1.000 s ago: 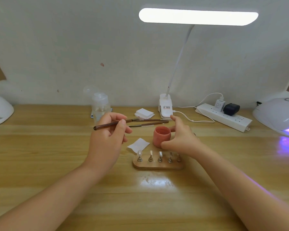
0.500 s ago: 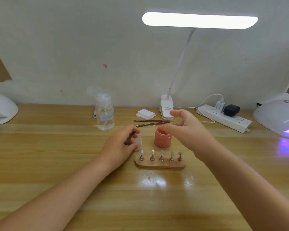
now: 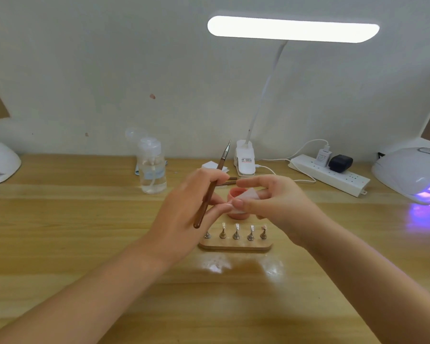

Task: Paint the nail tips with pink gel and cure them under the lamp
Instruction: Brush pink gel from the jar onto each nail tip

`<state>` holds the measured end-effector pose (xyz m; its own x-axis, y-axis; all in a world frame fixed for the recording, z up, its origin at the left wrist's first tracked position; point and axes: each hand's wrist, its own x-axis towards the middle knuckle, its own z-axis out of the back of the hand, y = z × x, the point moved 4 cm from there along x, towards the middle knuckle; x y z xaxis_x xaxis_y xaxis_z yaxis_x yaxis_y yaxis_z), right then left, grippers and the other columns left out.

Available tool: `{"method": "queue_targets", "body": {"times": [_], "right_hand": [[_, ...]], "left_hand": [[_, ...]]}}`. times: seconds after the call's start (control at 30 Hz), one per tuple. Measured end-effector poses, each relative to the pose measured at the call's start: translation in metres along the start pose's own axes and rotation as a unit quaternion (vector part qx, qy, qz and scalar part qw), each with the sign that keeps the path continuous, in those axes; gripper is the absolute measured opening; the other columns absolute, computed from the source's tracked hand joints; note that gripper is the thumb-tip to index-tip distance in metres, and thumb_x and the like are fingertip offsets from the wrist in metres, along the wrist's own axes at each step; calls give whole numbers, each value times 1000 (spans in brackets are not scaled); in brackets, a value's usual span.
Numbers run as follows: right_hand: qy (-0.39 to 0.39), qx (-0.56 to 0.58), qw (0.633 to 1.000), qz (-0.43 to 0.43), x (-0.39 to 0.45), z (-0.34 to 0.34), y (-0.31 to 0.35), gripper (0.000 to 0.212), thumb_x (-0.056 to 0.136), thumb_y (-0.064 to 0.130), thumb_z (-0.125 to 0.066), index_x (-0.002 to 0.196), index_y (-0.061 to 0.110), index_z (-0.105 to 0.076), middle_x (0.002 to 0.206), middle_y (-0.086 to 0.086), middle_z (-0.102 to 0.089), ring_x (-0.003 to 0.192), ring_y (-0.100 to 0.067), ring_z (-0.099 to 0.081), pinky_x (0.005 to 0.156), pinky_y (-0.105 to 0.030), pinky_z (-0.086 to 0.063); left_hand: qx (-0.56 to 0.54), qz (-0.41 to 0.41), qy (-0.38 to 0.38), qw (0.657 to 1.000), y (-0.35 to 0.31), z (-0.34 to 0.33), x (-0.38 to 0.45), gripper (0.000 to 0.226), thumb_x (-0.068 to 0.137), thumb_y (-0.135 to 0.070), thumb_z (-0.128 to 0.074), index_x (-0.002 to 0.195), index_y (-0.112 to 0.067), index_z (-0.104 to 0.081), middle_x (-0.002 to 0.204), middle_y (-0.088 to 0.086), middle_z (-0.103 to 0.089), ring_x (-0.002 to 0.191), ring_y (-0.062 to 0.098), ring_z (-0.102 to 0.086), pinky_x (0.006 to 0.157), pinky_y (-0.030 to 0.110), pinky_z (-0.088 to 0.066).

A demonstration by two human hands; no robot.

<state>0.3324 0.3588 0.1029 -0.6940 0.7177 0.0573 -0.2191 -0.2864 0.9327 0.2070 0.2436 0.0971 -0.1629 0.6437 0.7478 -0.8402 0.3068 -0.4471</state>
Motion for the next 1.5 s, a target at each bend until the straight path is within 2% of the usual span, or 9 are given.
{"method": "queue_targets", "body": {"times": [0.23,0.47,0.53,0.63,0.73,0.87,1.07,1.3,1.5], "right_hand": [[-124,-126,984,-6,-4,65,-34,12,71,17,-83,78,22,-75,66,7,-73,63,-2,-68,54,-15,-44],[-166,-343,925,12,0,83,-68,21,79,31,-77,65,23,-64,67,7,-59,67,-10,-52,56,-20,-35],[-146,-376,915,17,3,83,-66,18,80,42,-73,75,26,-66,80,6,-53,77,-14,-51,61,-24,-36],[-149,-452,879,26,6,76,-65,44,80,51,-68,117,27,-64,108,3,-52,105,-20,-48,88,-35,-43],[-219,-412,875,129,-2,62,-49,33,81,36,-68,111,22,-69,106,0,-57,105,-25,-50,89,-40,-43],[-157,-439,860,207,-9,37,-46,37,71,48,-73,98,23,-72,96,4,-58,100,-21,-50,89,-39,-39],[-35,-485,858,166,-7,31,-62,71,62,86,-53,112,36,-63,111,19,-40,119,-8,-27,100,-25,-16],[-23,-436,886,157,-7,31,-69,60,66,76,-62,110,36,-65,109,19,-41,112,-4,-24,95,-23,-16],[-21,-403,902,155,-8,30,-68,47,68,66,-69,104,36,-66,109,19,-44,111,-5,-26,95,-24,-18]], "left_hand": [[-132,151,-21,979,11,-4,33,13,96,-18,-60,94,-31,-65,80,-7,-68,70,3,-64,67,17,-53],[-41,273,68,959,29,-17,76,12,86,-12,-56,81,-14,-67,56,-6,-67,51,5,-60,53,18,-51],[-22,281,74,956,32,-21,86,12,84,-12,-57,79,-10,-68,60,-3,-68,55,8,-63,61,26,-55],[19,276,88,957,32,-28,97,17,84,-13,-55,82,-6,-69,71,4,-70,73,20,-69,74,41,-59],[56,275,127,951,34,-39,103,23,84,-14,-51,87,4,-66,83,18,-71,75,30,-67,78,47,-56],[99,257,175,945,34,-54,106,13,82,-13,-51,75,-4,-59,74,14,-60,67,22,-51,62,36,-42],[116,264,188,939,38,-61,104,16,83,-14,-53,68,-10,-52,66,7,-55,59,20,-46,55,31,-35],[108,287,214,927,50,-68,98,24,89,-17,-53,91,4,-65,81,15,-72,64,20,-58,61,32,-45],[72,288,139,945,50,-55,103,21,85,-12,-51,79,0,-68,76,7,-73,67,18,-58,67,33,-50]]}}
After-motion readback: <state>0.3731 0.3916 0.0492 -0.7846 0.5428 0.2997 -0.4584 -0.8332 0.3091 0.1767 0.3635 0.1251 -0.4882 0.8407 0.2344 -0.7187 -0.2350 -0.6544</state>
